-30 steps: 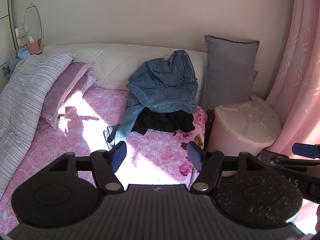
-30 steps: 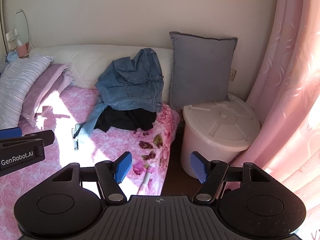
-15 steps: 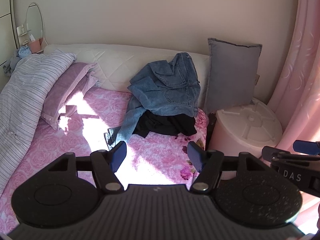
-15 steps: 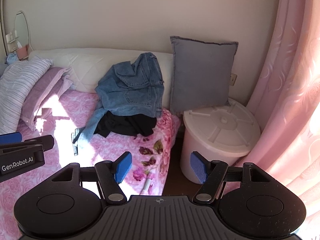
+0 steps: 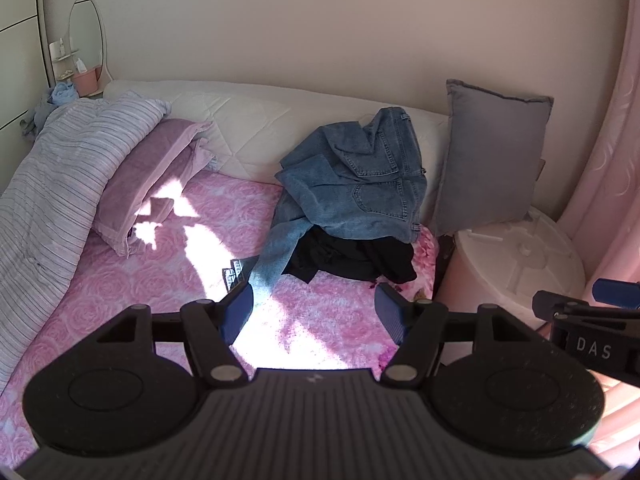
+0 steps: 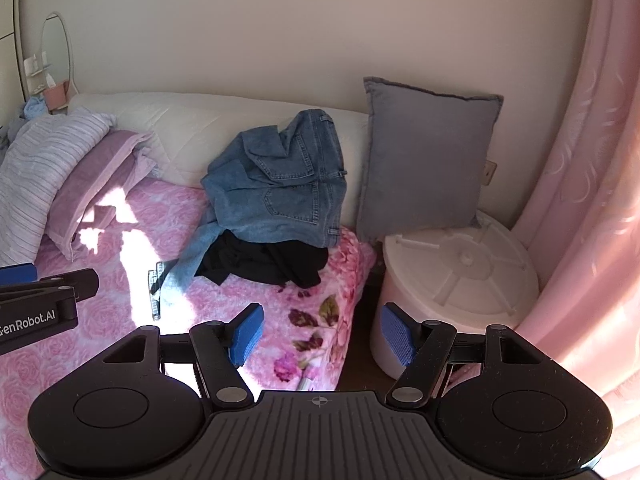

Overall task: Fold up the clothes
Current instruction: 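Move both grippers toward the pile of blue jeans on the bed, then grasp the blue jeans with both grippers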

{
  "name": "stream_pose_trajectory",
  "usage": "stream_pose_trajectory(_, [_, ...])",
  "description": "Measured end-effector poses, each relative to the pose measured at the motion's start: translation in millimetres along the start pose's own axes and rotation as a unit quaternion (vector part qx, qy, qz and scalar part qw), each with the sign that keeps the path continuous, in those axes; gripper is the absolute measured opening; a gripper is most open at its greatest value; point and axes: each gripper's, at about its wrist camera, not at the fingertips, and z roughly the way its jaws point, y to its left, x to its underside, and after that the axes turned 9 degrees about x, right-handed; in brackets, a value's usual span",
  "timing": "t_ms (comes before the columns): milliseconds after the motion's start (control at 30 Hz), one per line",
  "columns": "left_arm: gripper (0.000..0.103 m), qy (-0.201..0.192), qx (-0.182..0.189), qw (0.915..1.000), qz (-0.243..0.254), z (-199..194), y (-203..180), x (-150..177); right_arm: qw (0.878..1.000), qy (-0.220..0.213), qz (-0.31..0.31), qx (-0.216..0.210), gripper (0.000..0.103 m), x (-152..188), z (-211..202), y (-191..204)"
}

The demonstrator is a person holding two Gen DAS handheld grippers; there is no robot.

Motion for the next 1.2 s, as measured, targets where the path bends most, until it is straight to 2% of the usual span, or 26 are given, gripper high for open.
stream_pose_trajectory(400, [0.064, 0.025, -0.016, 0.9995, -0.005, 53, -15, -21, 0.999, 0.023, -0.005, -0.022, 0.068, -20, 56, -13])
stream_pose_trajectory(733, [0.064, 0.037, -0.022, 0.999, -0.006, 98, -26, -52, 0.999, 0.038, -0.005, -0.033, 0.068, -48, 104, -28])
stream_pose_trajectory(1100, [0.064, 0.068, -0.029, 0.9969, -0.029, 156, -20, -82, 0.998, 0.052, -0.014, -0.038, 0.068, -83, 153, -39])
stream_pose_trajectory(1200, [0.064, 0.076, -0.03, 0.996, -0.035, 171, -19, -90, 0.996, 0.066, -0.01, -0.054, 0.068, -92, 173, -44])
